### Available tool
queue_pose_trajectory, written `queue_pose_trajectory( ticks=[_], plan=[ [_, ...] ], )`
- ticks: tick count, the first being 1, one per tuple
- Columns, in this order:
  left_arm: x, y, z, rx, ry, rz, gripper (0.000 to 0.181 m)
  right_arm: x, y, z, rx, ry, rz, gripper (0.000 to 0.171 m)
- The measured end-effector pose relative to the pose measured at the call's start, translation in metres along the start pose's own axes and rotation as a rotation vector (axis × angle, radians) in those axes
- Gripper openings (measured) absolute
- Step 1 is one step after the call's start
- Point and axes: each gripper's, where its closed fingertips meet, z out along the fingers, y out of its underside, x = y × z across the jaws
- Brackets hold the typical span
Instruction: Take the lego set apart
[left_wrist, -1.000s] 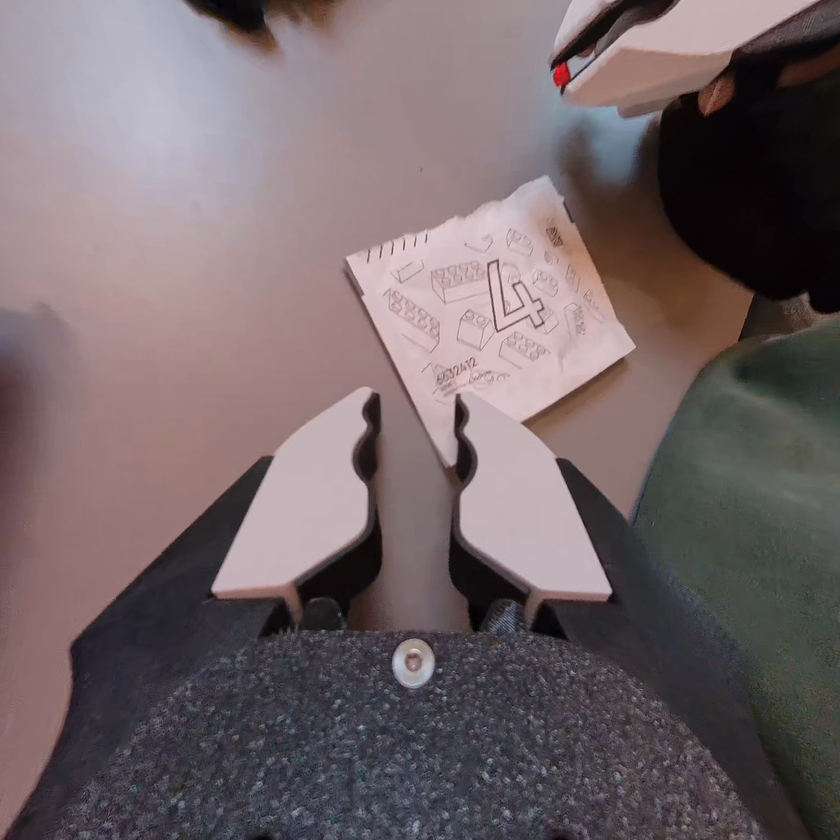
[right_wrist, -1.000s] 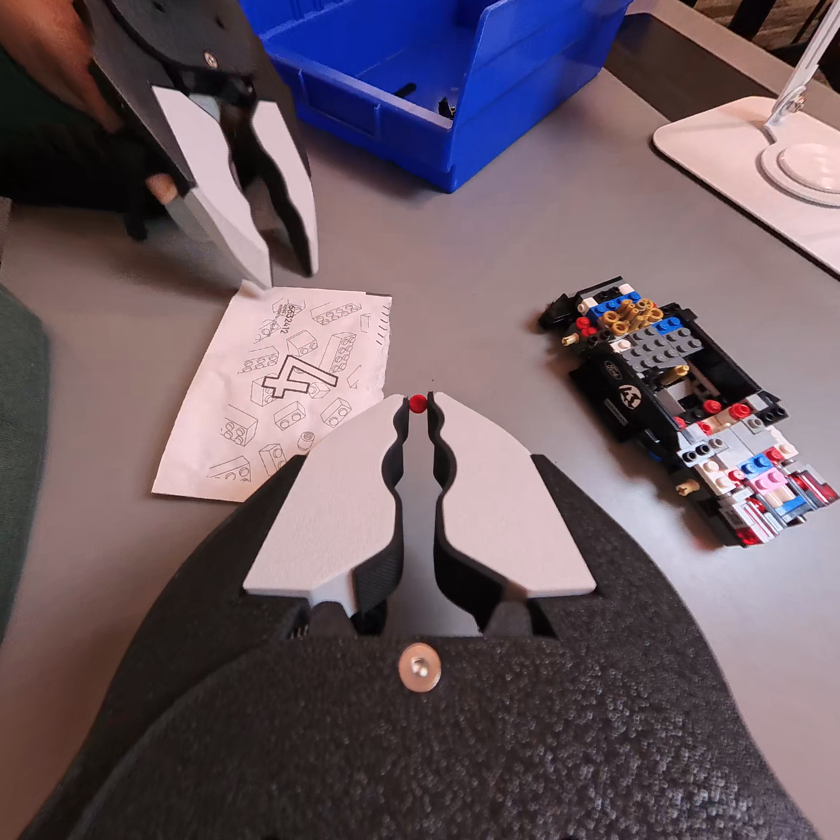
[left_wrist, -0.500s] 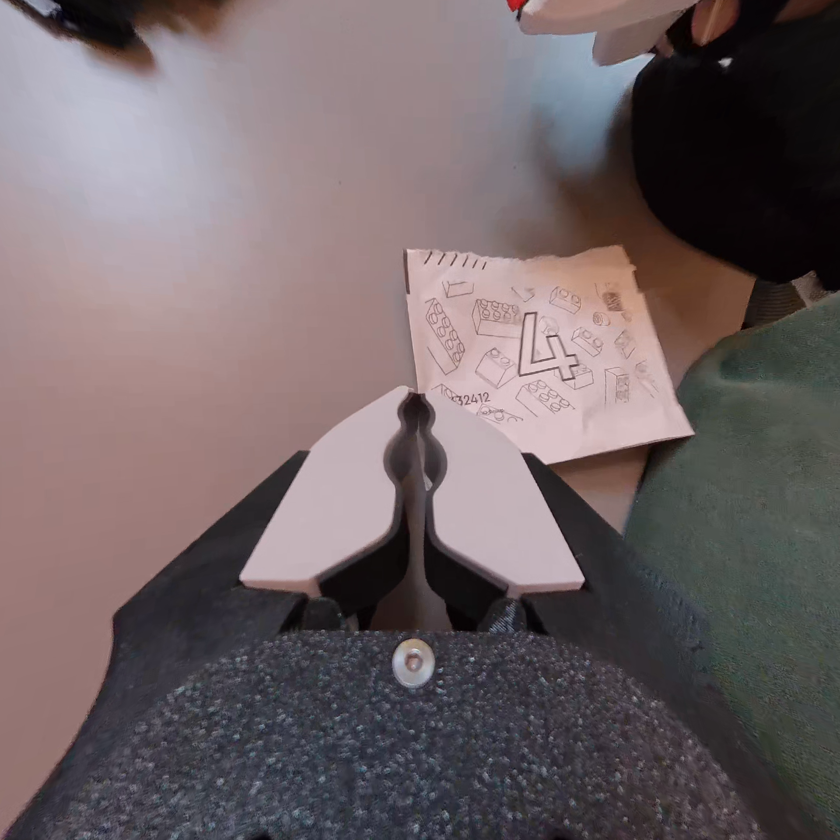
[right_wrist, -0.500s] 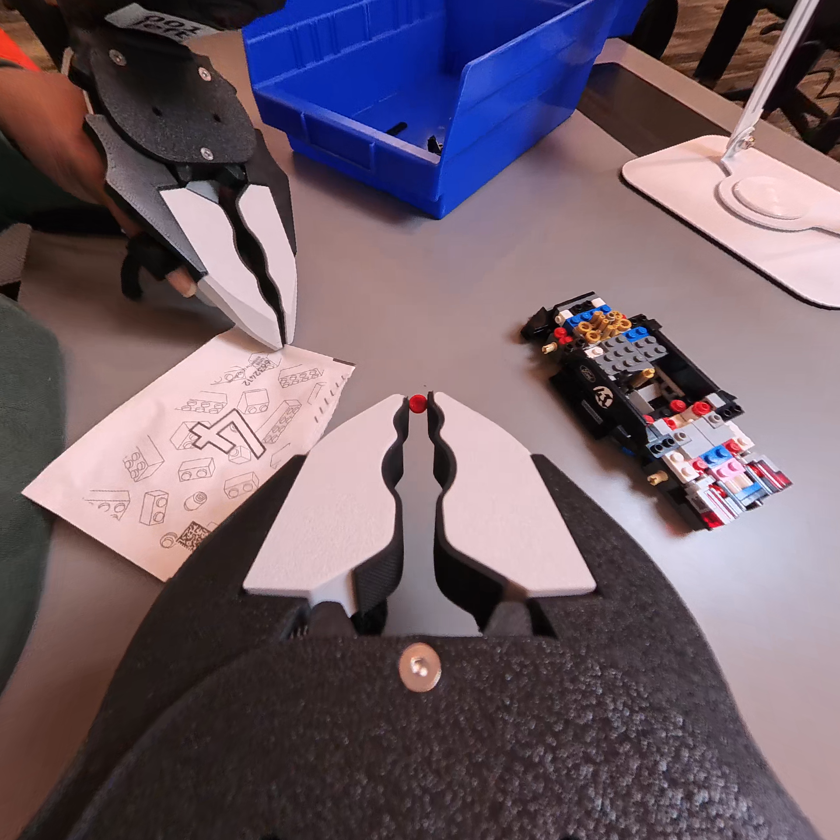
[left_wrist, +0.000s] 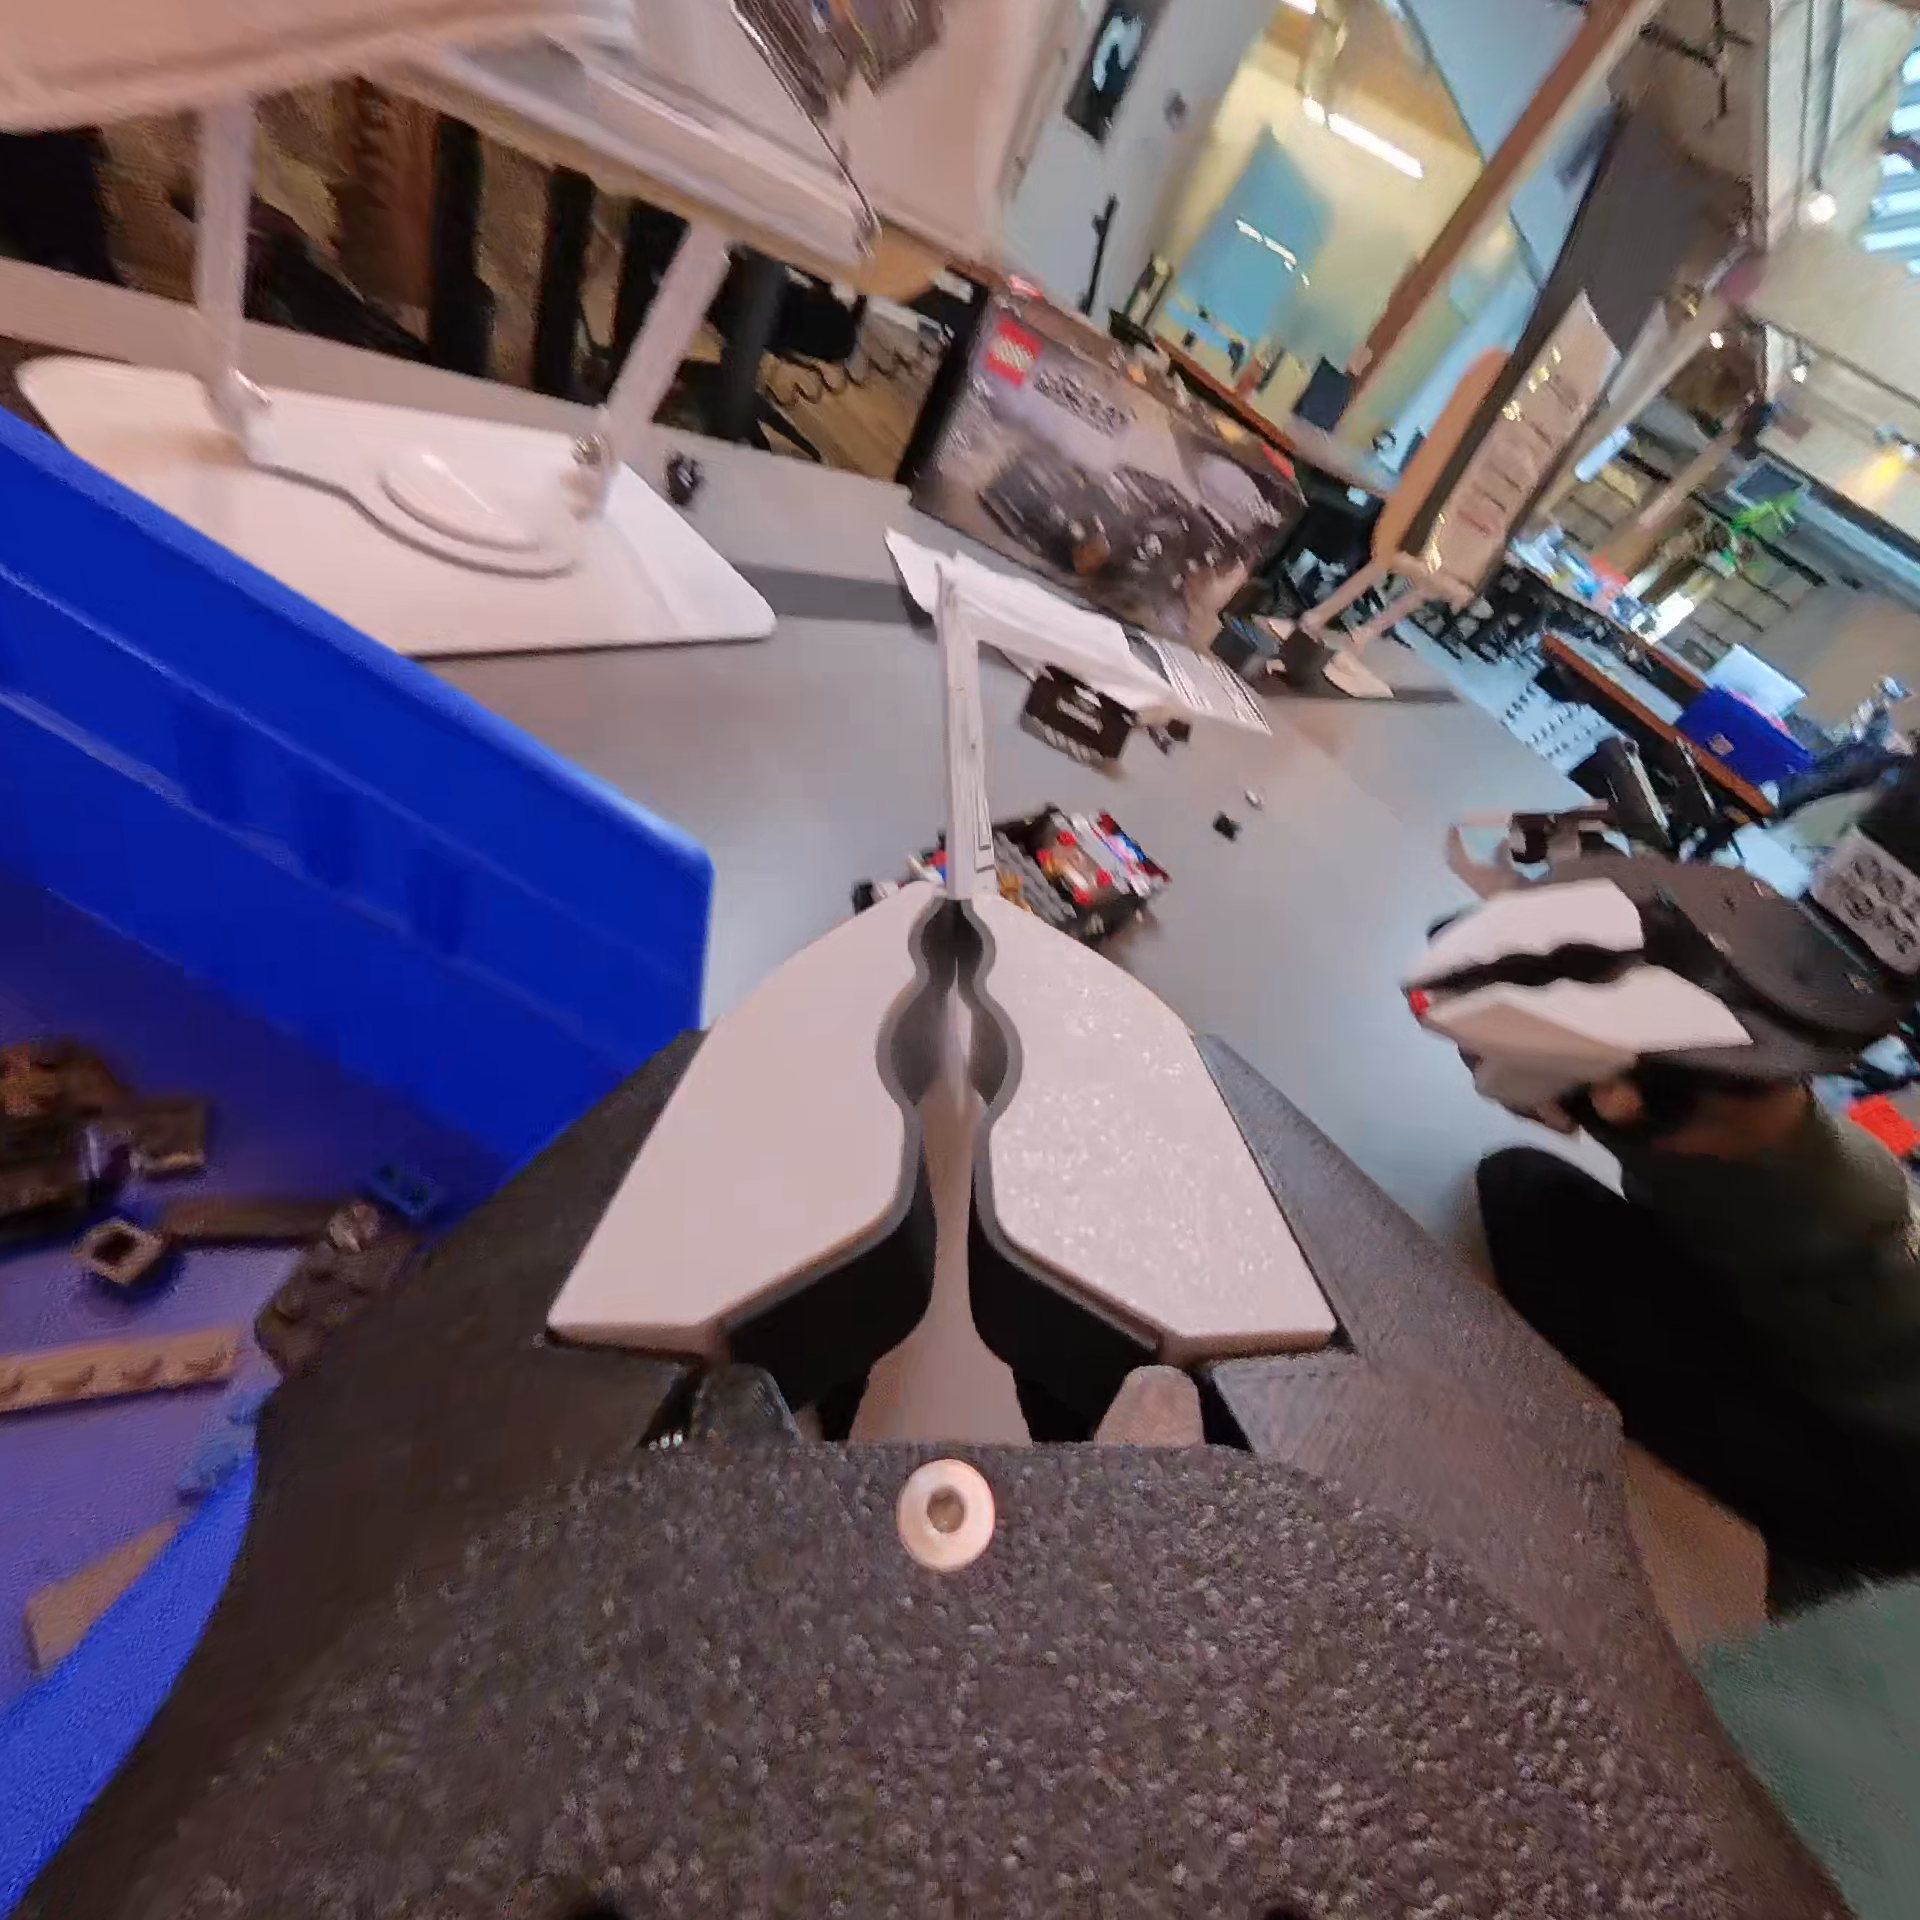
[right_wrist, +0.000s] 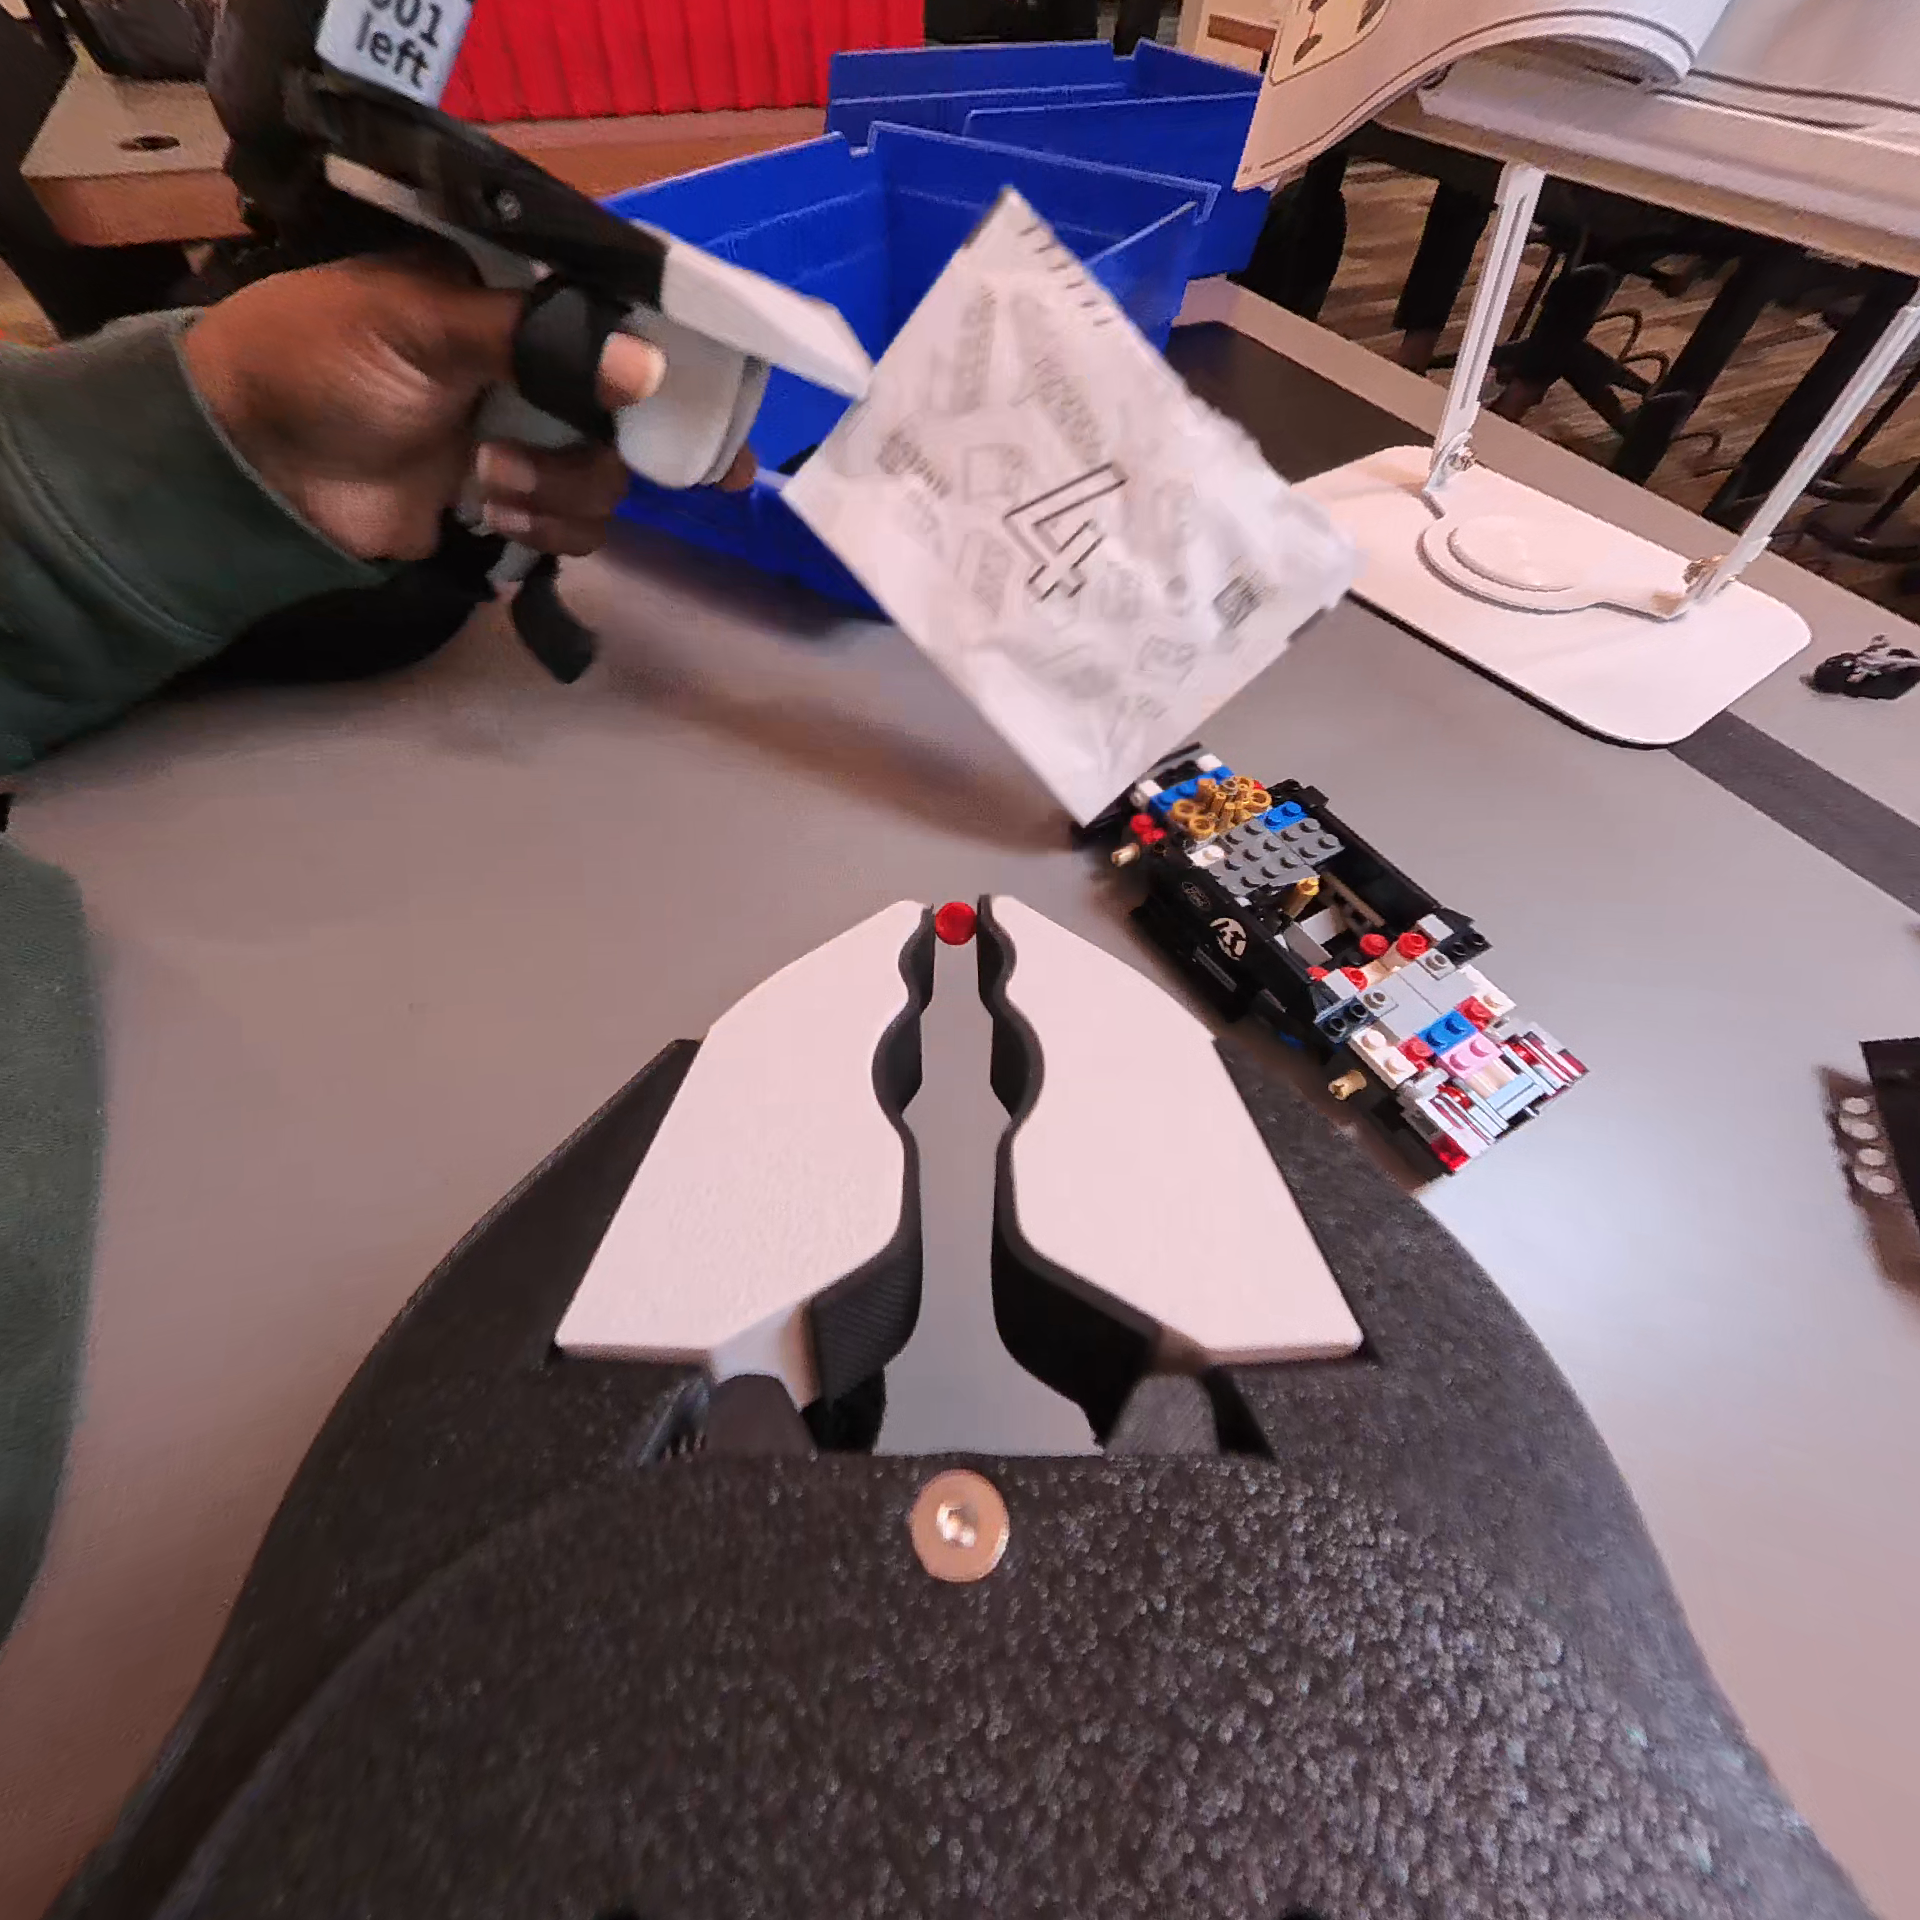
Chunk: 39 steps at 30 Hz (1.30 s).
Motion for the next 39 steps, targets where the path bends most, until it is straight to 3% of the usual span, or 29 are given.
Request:
queue_pose_trajectory(
  ticks=[5, 11, 18, 26, 29, 32, 34, 36, 39],
  plan=[
    [-0.023, -0.022, 0.022, 0.049, -0.127, -0.011, 0.001, -0.001, -0.002, -0.002, 0.007, -0.002, -0.004, 0.008],
    [-0.031, -0.017, 0.039, 0.084, -0.285, 0.076, 0.001, 0.000, -0.005, -0.005, 0.024, -0.007, 0.006, 0.008],
    [-0.032, -0.004, 0.045, 0.028, -0.352, 0.154, 0.002, -0.002, -0.005, -0.006, 0.028, -0.016, 0.003, 0.008],
    [-0.029, 0.008, 0.042, -0.072, -0.474, 0.471, 0.027, -0.003, -0.005, -0.005, 0.031, -0.018, 0.005, 0.008],
    [-0.005, 0.001, 0.033, -0.018, -0.353, 0.451, 0.024, -0.002, -0.007, -0.005, 0.051, -0.015, 0.018, 0.008],
    [0.051, 0.016, 0.028, -0.049, 0.032, 0.365, 0.015, -0.010, -0.018, -0.003, 0.123, -0.058, 0.032, 0.008],
    [0.093, 0.034, 0.021, -0.130, 0.342, 0.168, 0.019, -0.020, -0.027, -0.001, 0.181, -0.104, 0.038, 0.008],
    [0.124, 0.038, 0.013, -0.138, 0.550, -0.054, 0.022, -0.032, -0.037, 0.001, 0.237, -0.145, 0.006, 0.008],
    [0.138, 0.048, 0.013, -0.173, 0.644, -0.250, 0.019, -0.051, -0.046, 0.005, 0.286, -0.165, -0.081, 0.008]
  ],
)
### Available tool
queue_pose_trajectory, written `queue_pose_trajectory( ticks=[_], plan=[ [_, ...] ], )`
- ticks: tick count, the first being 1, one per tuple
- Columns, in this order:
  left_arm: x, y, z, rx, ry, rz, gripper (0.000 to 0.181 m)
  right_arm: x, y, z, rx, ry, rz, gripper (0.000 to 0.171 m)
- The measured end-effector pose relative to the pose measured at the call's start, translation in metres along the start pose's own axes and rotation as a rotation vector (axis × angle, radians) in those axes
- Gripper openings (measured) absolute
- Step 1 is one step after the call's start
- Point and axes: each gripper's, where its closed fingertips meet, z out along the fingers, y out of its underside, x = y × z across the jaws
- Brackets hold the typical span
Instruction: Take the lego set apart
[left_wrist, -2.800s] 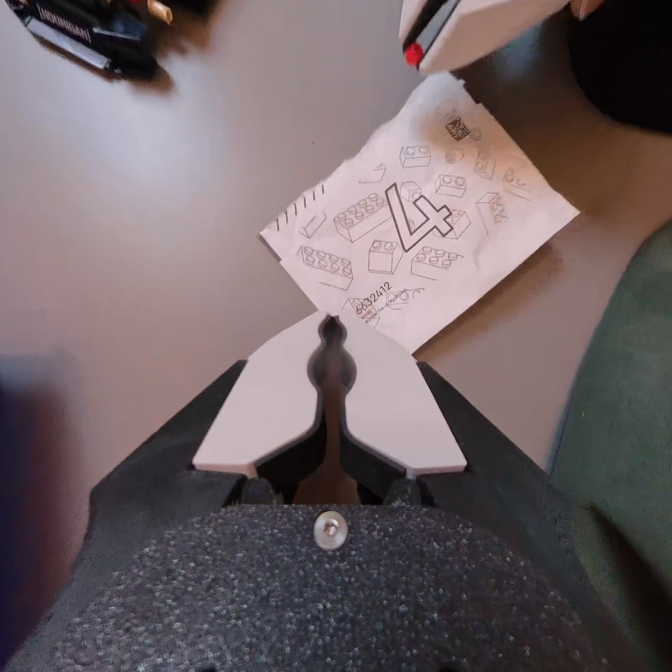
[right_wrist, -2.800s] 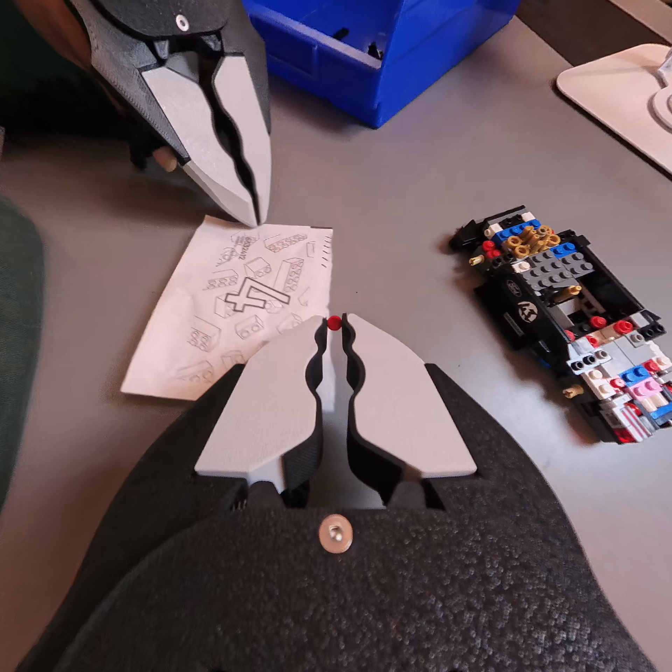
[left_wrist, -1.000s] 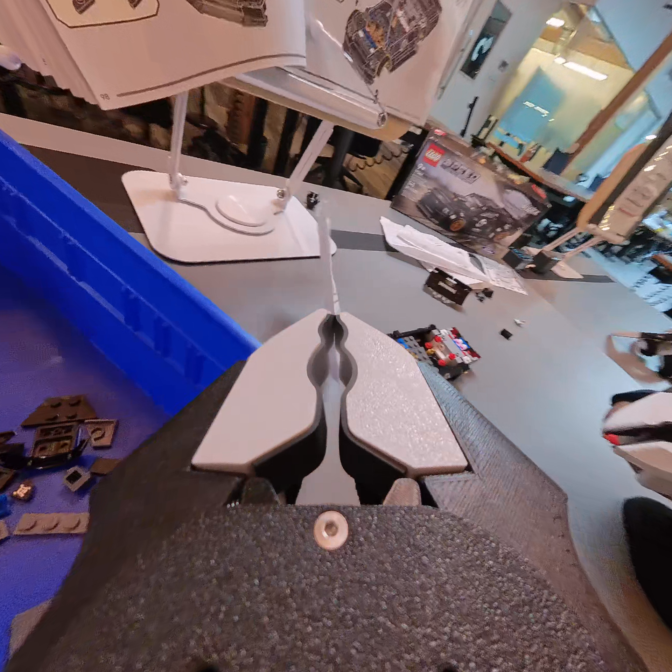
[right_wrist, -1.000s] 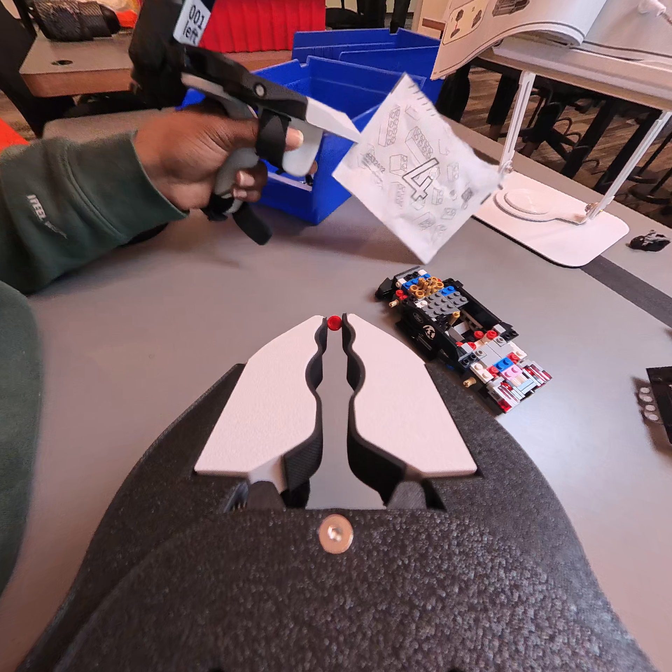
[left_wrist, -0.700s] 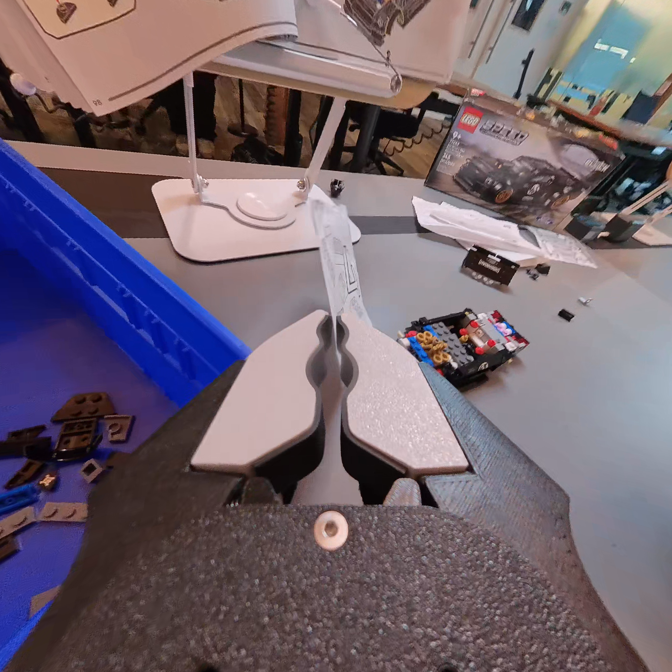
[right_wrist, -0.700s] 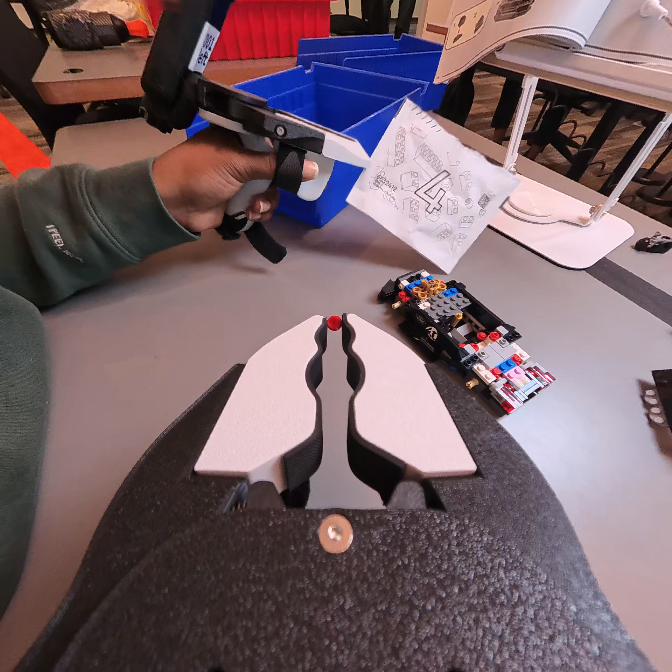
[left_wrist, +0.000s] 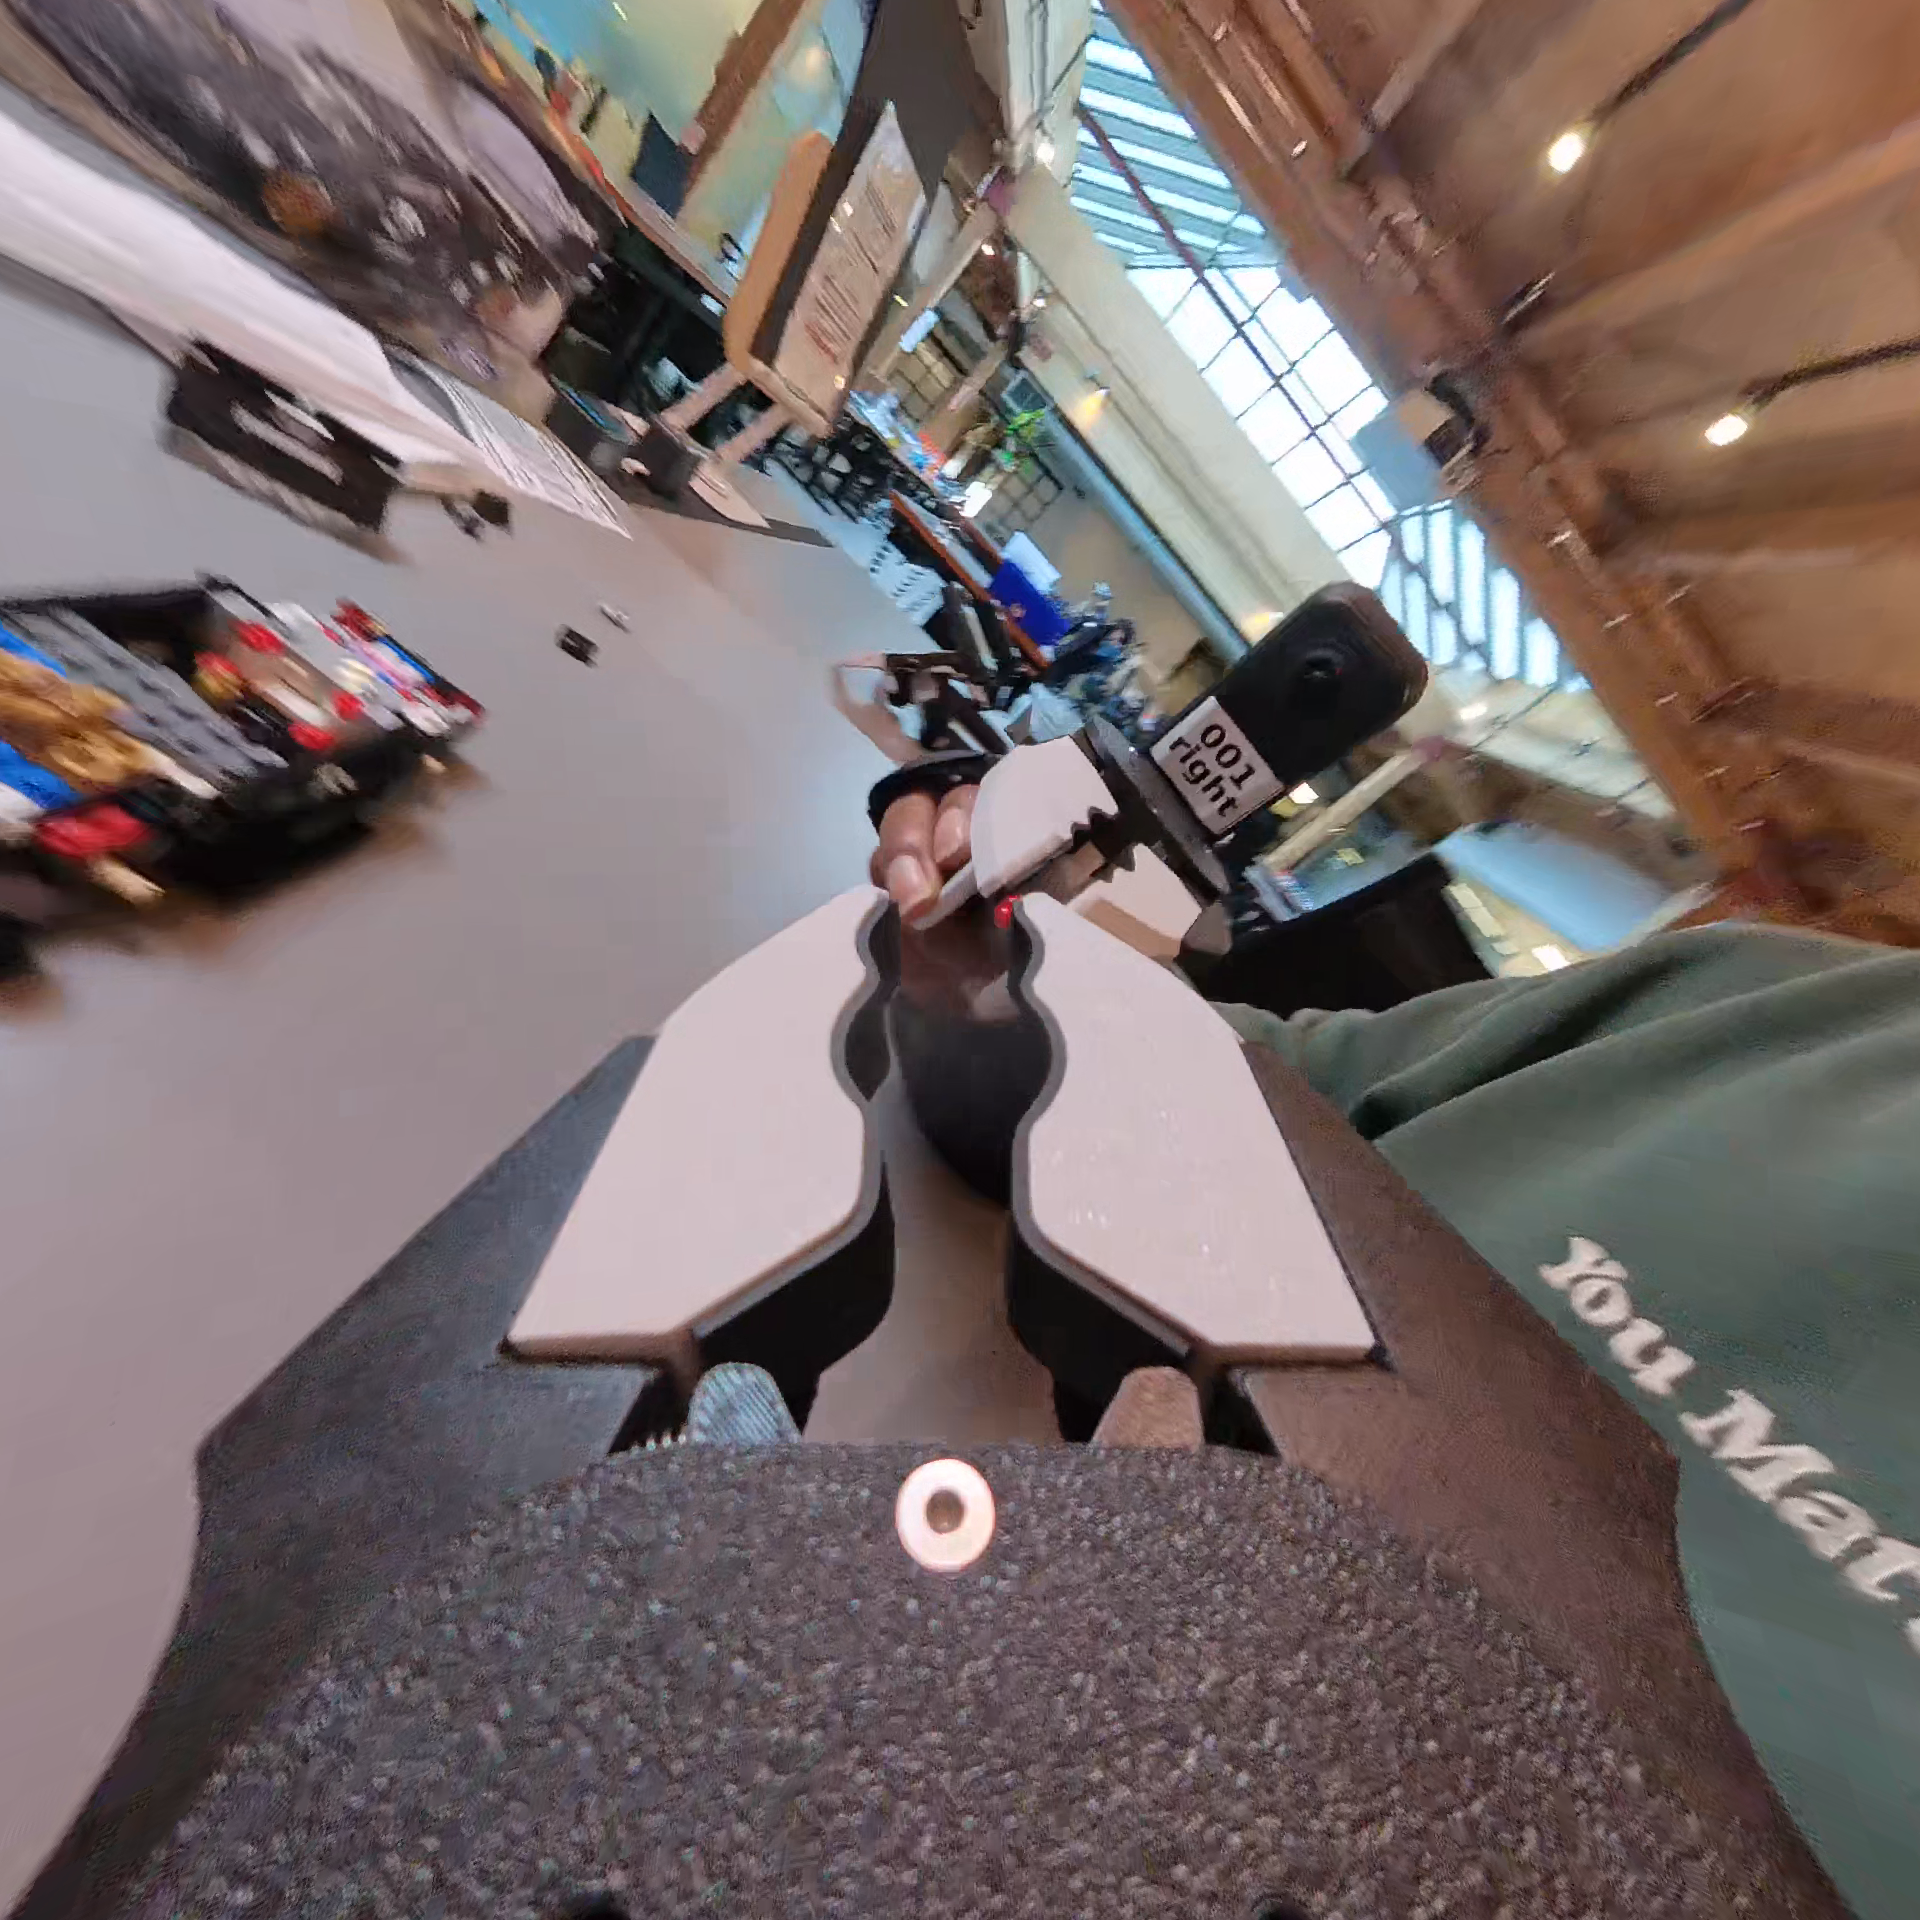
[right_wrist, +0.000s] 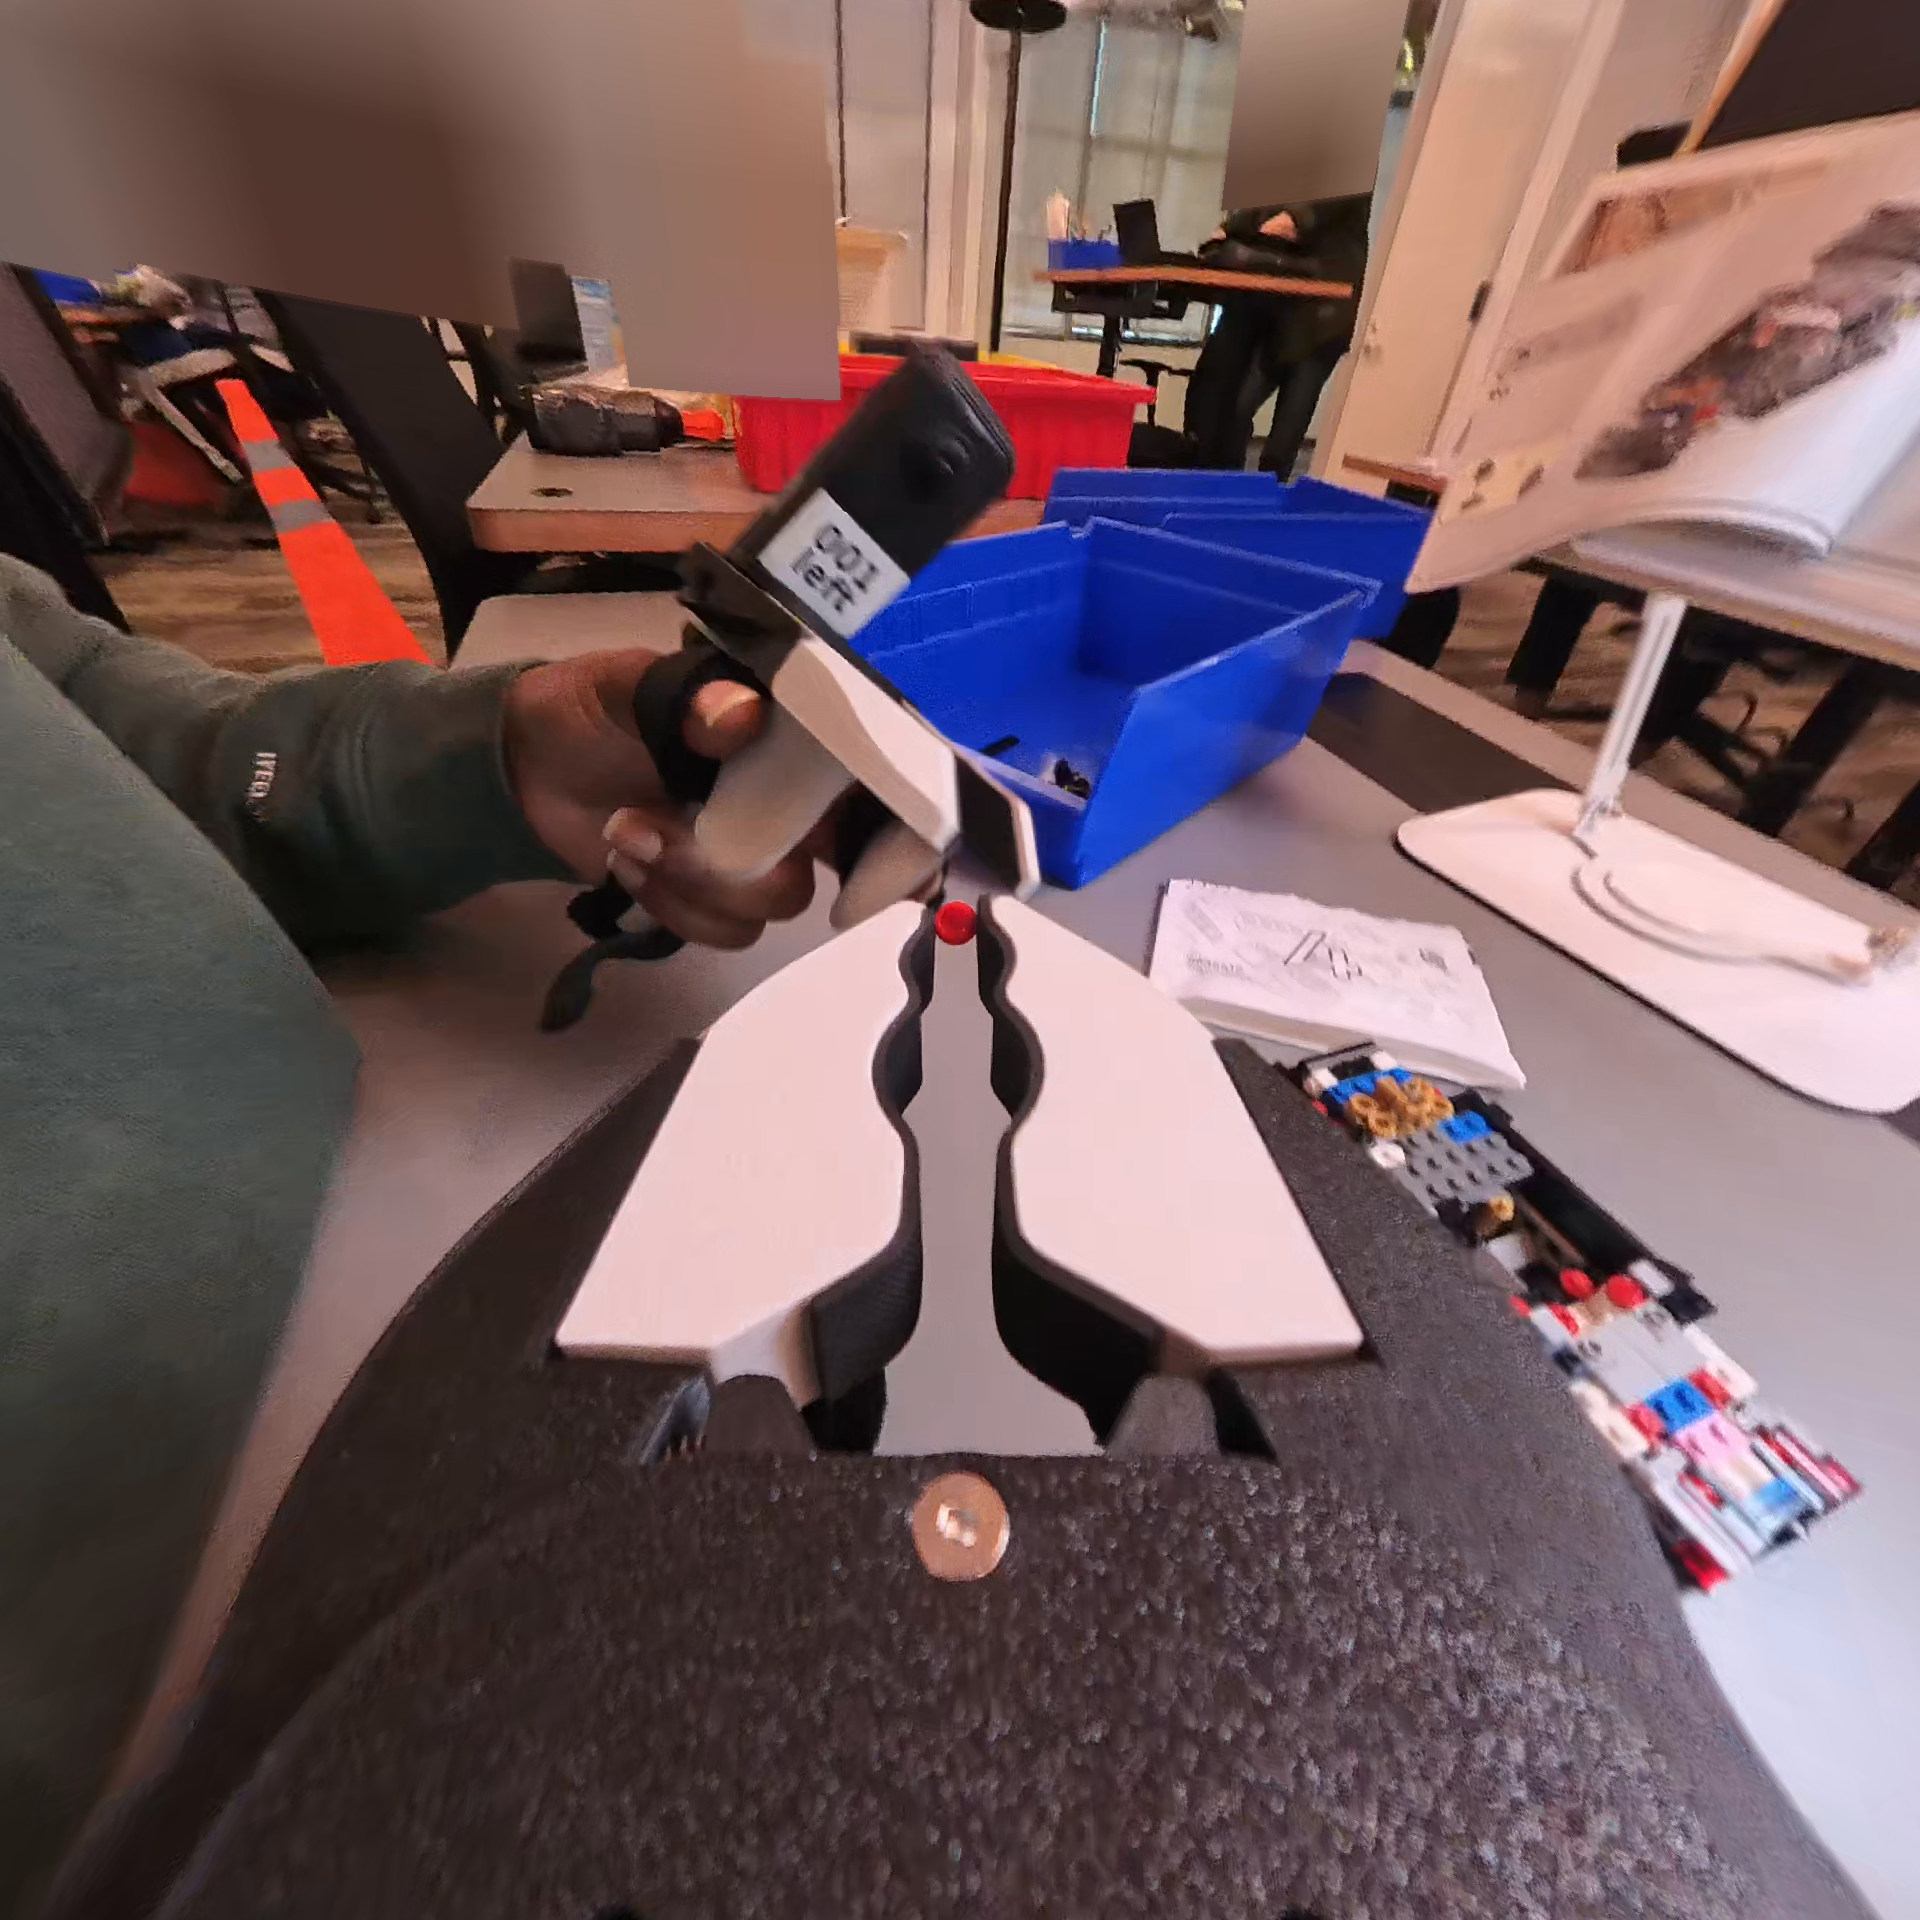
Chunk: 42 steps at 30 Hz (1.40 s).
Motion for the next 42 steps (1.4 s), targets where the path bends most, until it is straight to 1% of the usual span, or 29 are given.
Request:
queue_pose_trajectory(
  ticks=[3, 5, 6, 9, 12, 13, 15, 16, 17, 18, 20, 21, 22, 24, 26, 27, 30, 32, 35, 38, 41, 42],
  plan=[
    [0.009, 0.008, 0.002, -0.014, 0.126, -0.160, 0.018, -0.007, 0.000, 0.008, -0.016, 0.014, -0.085, 0.008],
    [0.009, 0.013, 0.000, -0.036, 0.142, -0.196, 0.020, -0.009, 0.000, 0.011, -0.028, 0.026, -0.129, 0.008],
    [0.009, 0.014, -0.001, -0.038, 0.148, -0.206, 0.016, -0.011, 0.001, 0.013, -0.037, 0.026, -0.147, 0.008],
    [0.013, 0.017, -0.006, -0.059, 0.174, -0.222, 0.007, -0.015, 0.005, 0.017, -0.067, 0.033, -0.215, 0.008],
    [0.014, 0.020, -0.010, -0.071, 0.190, -0.243, 0.006, -0.019, 0.006, 0.019, -0.088, 0.036, -0.277, 0.007],
    [0.013, 0.021, -0.011, -0.071, 0.179, -0.230, 0.006, -0.020, 0.006, 0.020, -0.095, 0.043, -0.298, 0.007],
    [0.012, 0.015, -0.018, -0.049, 0.119, -0.144, 0.005, -0.019, 0.005, 0.022, -0.091, 0.073, -0.317, 0.008],
    [0.007, 0.005, -0.027, -0.026, 0.046, -0.078, 0.005, -0.016, 0.004, 0.021, -0.086, 0.087, -0.308, 0.011],
    [-0.001, -0.008, -0.041, -0.010, -0.066, 0.019, 0.005, -0.011, 0.004, 0.020, -0.086, 0.104, -0.291, 0.014],
    [-0.016, -0.025, -0.062, 0.001, -0.245, 0.148, 0.005, -0.005, 0.004, 0.017, -0.086, 0.125, -0.268, 0.017],
    [-0.054, -0.065, -0.124, -0.006, -0.669, 0.387, 0.005, 0.009, 0.006, 0.010, -0.081, 0.160, -0.204, 0.020],
    [-0.070, -0.077, -0.154, -0.038, -0.826, 0.422, 0.005, 0.015, 0.008, 0.007, -0.082, 0.170, -0.167, 0.021],
    [-0.086, -0.080, -0.177, -0.101, -0.931, 0.395, 0.005, 0.021, 0.011, 0.005, -0.087, 0.179, -0.133, 0.022],
    [-0.109, -0.074, -0.204, -0.206, -1.021, 0.324, 0.006, 0.030, 0.014, 0.001, -0.097, 0.199, -0.089, 0.023],
    [-0.124, -0.060, -0.213, -0.310, -1.050, 0.284, 0.006, 0.038, 0.017, -0.002, -0.109, 0.235, -0.080, 0.024],
    [-0.128, -0.056, -0.213, -0.335, -1.053, 0.285, 0.008, 0.042, 0.020, -0.004, -0.121, 0.251, -0.077, 0.024],
    [-0.132, -0.044, -0.207, -0.382, -1.005, 0.256, 0.034, 0.050, 0.028, -0.009, -0.147, 0.287, -0.057, 0.024],
    [-0.137, -0.035, -0.209, -0.434, -0.996, 0.245, 0.047, 0.054, 0.032, -0.011, -0.163, 0.298, -0.040, 0.024],
    [-0.134, -0.034, -0.208, -0.429, -0.970, 0.268, 0.043, 0.059, 0.036, -0.013, -0.172, 0.308, -0.024, 0.023],
    [-0.133, -0.034, -0.207, -0.424, -0.962, 0.289, 0.043, 0.061, 0.039, -0.013, -0.183, 0.314, -0.016, 0.022],
    [-0.132, -0.028, -0.197, -0.437, -0.919, 0.306, 0.048, 0.065, 0.044, -0.014, -0.200, 0.332, -0.009, 0.022],
    [-0.134, -0.026, -0.196, -0.460, -0.929, 0.325, 0.050, 0.067, 0.045, -0.015, -0.207, 0.345, -0.008, 0.022]
  ],
)
